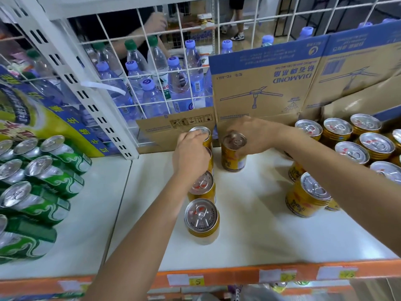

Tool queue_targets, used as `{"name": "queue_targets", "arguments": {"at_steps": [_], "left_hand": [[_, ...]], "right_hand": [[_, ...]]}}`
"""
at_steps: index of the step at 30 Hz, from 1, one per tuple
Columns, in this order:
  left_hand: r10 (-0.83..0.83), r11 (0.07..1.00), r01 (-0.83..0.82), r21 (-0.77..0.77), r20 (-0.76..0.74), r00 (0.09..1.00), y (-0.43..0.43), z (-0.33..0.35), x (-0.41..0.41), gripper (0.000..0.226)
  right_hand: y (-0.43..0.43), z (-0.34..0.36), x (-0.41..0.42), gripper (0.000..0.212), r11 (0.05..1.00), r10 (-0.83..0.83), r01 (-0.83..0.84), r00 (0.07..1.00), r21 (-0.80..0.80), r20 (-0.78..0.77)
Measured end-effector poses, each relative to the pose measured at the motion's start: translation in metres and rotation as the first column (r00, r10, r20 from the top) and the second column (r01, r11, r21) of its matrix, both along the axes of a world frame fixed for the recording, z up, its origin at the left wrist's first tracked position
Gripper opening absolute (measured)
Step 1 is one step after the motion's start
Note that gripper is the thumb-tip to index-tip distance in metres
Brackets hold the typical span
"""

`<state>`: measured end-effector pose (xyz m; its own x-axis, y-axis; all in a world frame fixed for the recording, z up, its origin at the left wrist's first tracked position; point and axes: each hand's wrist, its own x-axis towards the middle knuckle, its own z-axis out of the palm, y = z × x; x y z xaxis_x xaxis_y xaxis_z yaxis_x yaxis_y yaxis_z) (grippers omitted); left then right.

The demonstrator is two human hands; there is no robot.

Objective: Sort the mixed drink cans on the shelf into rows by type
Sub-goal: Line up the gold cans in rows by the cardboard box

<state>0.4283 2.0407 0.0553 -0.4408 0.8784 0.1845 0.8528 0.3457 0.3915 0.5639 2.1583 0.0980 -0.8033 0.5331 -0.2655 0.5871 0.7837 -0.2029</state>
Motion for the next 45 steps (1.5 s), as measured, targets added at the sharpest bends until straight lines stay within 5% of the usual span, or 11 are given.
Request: {"name": "queue_targets", "arguments": {"at_steps": [9, 19, 40, 45], "left_hand": [[-0.011, 1.000, 0.011, 0.010, 0.018, 1.000, -0.001, 0.000, -0.001, 0.049], [-0.021, 0.999, 0.021, 0.028, 0.015, 1.000, 0.000, -0.002, -0.002, 0.051], [-0.029, 1.000, 0.029, -0.004, -0.046, 0.999, 0.000, -0.003, -0.001, 0.051], [-0.076, 0.997, 0.077, 0.005, -0.121, 0.990, 0.000, -0.002, 0.002, 0.052]], "right_hand": [[-0.001, -0.018, -0.007, 0.070, 0.995, -0.085, 0.091, 0.986, 0.032, -0.142], [-0.009, -0.024, -0.007, 0.043, 0.977, -0.191, 0.209, 0.938, 0.032, -0.290], [-0.019, -0.030, -0.004, 0.035, 0.973, -0.219, 0.228, 0.907, -0.018, -0.358], [-0.016, -0.012, 0.011, 0.045, 0.990, -0.142, 0.136, 0.953, -0.042, -0.269]]}}
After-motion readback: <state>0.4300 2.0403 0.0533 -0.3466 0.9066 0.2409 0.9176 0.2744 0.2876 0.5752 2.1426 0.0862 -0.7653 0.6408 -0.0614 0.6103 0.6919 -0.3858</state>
